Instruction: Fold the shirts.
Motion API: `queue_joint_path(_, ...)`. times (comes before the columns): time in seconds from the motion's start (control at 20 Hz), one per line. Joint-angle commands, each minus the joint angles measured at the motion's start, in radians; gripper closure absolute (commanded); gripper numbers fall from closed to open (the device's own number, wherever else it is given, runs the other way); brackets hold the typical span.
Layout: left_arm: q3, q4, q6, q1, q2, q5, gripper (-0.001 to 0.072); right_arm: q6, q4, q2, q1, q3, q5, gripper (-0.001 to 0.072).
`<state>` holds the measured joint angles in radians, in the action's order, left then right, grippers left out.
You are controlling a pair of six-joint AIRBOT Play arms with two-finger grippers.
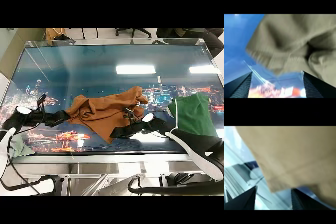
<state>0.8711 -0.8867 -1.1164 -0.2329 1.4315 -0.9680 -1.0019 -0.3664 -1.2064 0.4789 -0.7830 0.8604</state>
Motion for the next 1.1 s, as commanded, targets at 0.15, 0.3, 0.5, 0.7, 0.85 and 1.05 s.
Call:
queue_joint_path(0.15, 0.146, -0.006, -0.008, 0.083, 0.134, 0.017, 0.0503, 0.173, 0.191, -0.049, 0.042, 0.004, -0.076, 0.0637)
queue_joint_path(0.3, 0.172, -0.013, -0.007, 0.082, 0.145, 0.005, 0.0693, 0.205, 0.214, -0.046, 0.039, -0.001, -0.101, 0.0692)
queue_joint_path(0.5, 0.245, -0.012, -0.006, 0.082, 0.135, -0.082, 0.0695, 0.222, 0.205, 0.014, 0.004, -0.046, -0.062, 0.0693)
queue_joint_path(0.7, 0.385, -0.012, -0.008, 0.082, -0.01, -0.189, 0.0696, 0.217, 0.177, 0.206, -0.187, -0.173, 0.069, 0.0694)
queue_joint_path(0.85, 0.541, -0.012, -0.022, 0.082, -0.162, -0.266, 0.0696, 0.216, 0.176, 0.372, -0.406, -0.324, 0.135, 0.0694)
queue_joint_path(1.05, 0.729, -0.013, -0.056, 0.082, -0.385, -0.282, 0.0696, 0.206, 0.175, 0.554, -0.638, -0.521, 0.177, 0.0694)
